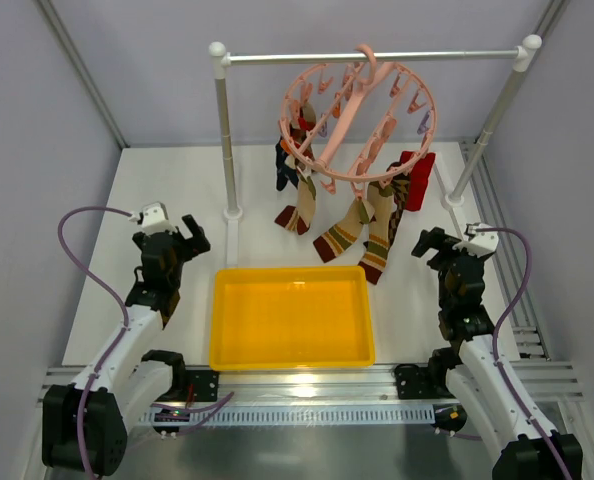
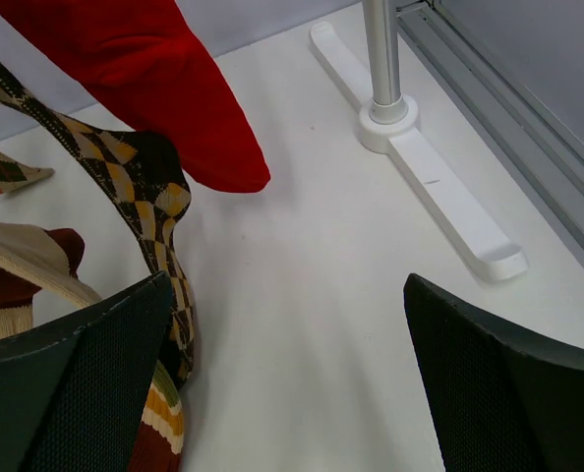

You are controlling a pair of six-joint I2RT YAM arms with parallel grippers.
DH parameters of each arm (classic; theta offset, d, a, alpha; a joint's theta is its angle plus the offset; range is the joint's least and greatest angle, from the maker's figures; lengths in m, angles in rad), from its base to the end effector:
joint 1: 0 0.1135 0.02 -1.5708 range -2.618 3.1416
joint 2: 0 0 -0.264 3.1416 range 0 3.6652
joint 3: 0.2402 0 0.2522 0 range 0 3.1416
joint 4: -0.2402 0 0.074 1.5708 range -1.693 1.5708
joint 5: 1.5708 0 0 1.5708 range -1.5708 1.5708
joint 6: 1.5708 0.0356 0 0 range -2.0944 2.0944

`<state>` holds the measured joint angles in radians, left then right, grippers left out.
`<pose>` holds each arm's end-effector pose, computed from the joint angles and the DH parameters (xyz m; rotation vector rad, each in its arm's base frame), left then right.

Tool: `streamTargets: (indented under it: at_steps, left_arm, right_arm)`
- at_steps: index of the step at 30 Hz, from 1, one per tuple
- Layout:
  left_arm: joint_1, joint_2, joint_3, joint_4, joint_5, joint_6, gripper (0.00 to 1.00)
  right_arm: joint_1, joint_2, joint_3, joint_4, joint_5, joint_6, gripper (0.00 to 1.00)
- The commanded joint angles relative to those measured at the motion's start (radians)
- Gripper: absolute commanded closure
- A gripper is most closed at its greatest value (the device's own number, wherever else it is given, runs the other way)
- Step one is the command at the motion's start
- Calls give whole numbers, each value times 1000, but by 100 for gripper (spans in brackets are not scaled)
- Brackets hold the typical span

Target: Remove the socks clipped to the hanger

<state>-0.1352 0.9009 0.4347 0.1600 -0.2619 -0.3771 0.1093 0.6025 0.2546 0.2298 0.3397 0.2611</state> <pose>0.2046 -0.0185 0.2313 -0.4023 1.8238 -0.1082 0.1604 0.0057 0.2233 0.3787 1.6389 -0.0083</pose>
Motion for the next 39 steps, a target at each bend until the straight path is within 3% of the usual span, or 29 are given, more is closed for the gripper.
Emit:
streamTargets:
  at_steps: [1,9,14,18,21,22,26,32,39]
  left_arm:
    - [2,6,1,30,-17,15,0]
    - [2,15,7,29,-7,18,0]
    - [-36,15,-5,84,135,61,0]
    - [-353,131,67,82,-91,147,0]
    - [-473,243,98,150,-140,126,0]
    - [-563,327,119,170,-176,127,0]
    - [-733,518,206,243,-338,138,0]
    - [-762,670,312,378,-346,101,0]
    - [-761,704,334,526,-347,133,0]
  right_arm:
    - [1,-1,32,26,-8,-10,0]
    - [1,-1,31,26,-11,-10,0]
    - [1,11,32,31,-19,-8,0]
    - [3,13,34,31,-27,1,0]
    - [3,10,34,29,-30,4,0]
    - [1,6,34,28,-31,4,0]
    - [3,-7,31,22,-31,6,0]
    - [1,-27,26,22,-37,9,0]
    - [1,-24,14,49,-64,29,0]
